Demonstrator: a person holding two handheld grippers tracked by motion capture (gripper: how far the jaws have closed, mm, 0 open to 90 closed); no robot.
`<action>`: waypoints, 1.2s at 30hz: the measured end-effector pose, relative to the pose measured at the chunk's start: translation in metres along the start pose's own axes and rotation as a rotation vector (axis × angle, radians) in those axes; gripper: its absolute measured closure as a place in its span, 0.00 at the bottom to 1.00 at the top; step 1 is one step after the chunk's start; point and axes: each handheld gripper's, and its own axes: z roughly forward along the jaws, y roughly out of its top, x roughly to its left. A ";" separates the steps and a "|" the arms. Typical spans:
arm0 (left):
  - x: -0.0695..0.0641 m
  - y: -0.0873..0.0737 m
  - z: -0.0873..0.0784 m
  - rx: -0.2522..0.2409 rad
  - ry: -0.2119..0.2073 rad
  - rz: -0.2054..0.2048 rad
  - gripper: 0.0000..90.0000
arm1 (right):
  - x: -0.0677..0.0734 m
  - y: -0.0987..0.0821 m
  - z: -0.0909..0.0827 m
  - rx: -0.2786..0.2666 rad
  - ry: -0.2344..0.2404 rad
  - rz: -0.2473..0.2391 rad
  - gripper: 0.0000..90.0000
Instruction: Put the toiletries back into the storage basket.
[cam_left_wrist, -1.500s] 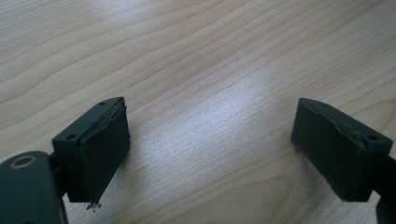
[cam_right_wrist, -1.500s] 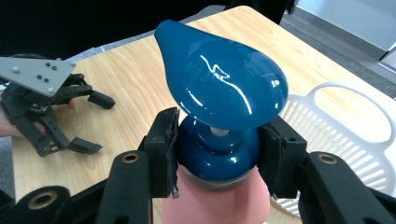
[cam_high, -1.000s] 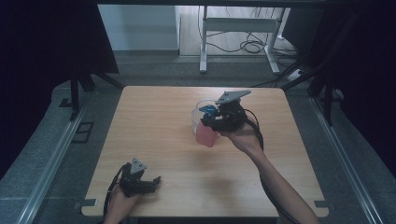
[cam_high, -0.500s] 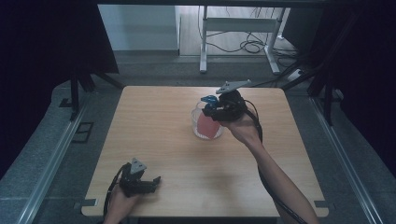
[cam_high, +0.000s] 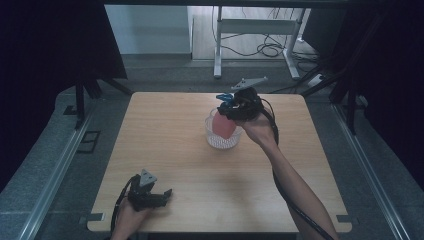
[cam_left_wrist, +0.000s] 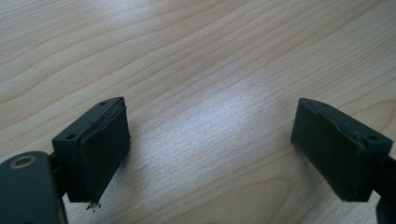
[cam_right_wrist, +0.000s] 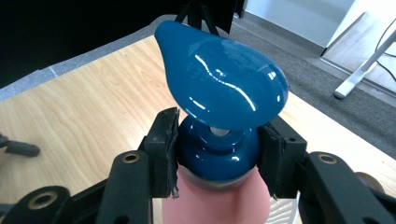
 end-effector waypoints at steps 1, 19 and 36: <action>0.000 0.000 0.000 0.000 0.000 0.000 0.13 | -0.002 0.000 0.001 0.000 -0.003 0.004 0.59; 0.000 0.000 0.000 -0.002 -0.001 -0.001 0.13 | -0.019 -0.002 0.019 0.008 -0.056 0.027 0.59; 0.000 0.000 0.000 0.002 -0.001 0.000 0.13 | -0.018 -0.013 0.043 0.036 -0.051 0.033 0.59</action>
